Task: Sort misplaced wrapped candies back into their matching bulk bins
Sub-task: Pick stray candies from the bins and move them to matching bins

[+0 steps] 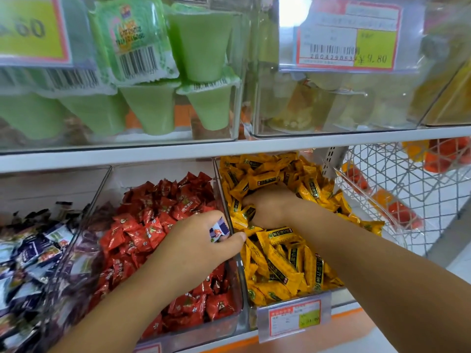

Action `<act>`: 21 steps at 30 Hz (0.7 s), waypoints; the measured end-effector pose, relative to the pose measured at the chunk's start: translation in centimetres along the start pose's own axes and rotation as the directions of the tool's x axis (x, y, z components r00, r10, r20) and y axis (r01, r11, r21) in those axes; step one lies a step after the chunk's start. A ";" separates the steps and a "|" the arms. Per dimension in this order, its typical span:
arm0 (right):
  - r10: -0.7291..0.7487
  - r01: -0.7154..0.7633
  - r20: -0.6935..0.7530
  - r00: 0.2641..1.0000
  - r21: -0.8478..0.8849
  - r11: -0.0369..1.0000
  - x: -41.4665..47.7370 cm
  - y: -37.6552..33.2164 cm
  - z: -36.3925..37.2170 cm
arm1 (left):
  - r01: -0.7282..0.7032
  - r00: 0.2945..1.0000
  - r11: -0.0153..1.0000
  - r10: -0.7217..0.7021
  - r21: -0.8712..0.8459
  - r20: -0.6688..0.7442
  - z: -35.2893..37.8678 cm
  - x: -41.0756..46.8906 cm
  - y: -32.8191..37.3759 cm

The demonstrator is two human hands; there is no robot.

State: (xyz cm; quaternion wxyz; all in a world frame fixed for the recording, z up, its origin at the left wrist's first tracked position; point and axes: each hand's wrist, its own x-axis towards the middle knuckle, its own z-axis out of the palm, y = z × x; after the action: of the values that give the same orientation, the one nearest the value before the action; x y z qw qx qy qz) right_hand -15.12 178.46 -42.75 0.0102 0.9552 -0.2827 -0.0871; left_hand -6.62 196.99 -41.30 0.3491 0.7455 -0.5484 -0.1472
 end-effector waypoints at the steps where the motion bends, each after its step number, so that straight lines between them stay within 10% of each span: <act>1: 0.002 -0.002 0.002 1.000 -0.006 1.000 0.0 0.0 0.1 | -0.002 1.000 1.000 0.002 0.005 -0.002 0.0 0.0 0.0; 11: 0.009 -0.006 0.074 0.997 -0.044 0.999 0.0 -0.4 -0.5 | 0.019 1.000 1.000 -0.019 -0.004 0.002 0.1 -0.1 0.3; 21: 0.025 0.031 -0.089 0.996 0.575 0.817 -3.4 2.3 -3.1 | 0.031 0.999 0.999 -0.031 -0.008 0.014 -0.1 0.1 0.3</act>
State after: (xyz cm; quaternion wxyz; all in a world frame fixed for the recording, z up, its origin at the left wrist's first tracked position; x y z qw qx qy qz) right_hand -18.63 178.24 -39.00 -0.2662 0.9170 -0.2935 0.0465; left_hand -6.73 196.86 -41.01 0.3462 0.7513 -0.5386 -0.1601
